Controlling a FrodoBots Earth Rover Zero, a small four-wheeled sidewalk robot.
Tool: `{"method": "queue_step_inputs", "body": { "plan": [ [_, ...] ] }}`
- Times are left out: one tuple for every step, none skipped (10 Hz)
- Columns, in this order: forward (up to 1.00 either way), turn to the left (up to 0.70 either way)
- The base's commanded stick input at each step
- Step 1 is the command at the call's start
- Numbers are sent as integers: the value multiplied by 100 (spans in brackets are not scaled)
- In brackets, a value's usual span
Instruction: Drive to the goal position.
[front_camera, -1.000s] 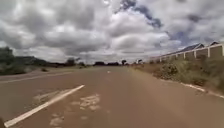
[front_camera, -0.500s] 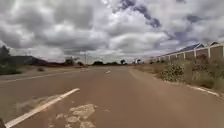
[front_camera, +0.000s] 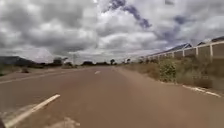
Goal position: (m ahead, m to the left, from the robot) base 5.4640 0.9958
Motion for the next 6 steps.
{"method": "queue_step_inputs", "body": {
  "plan": [
    [85,-30],
    [85,-31],
    [85,-32],
    [85,-26],
    [85,-2],
    [85,0]
  ]
}}
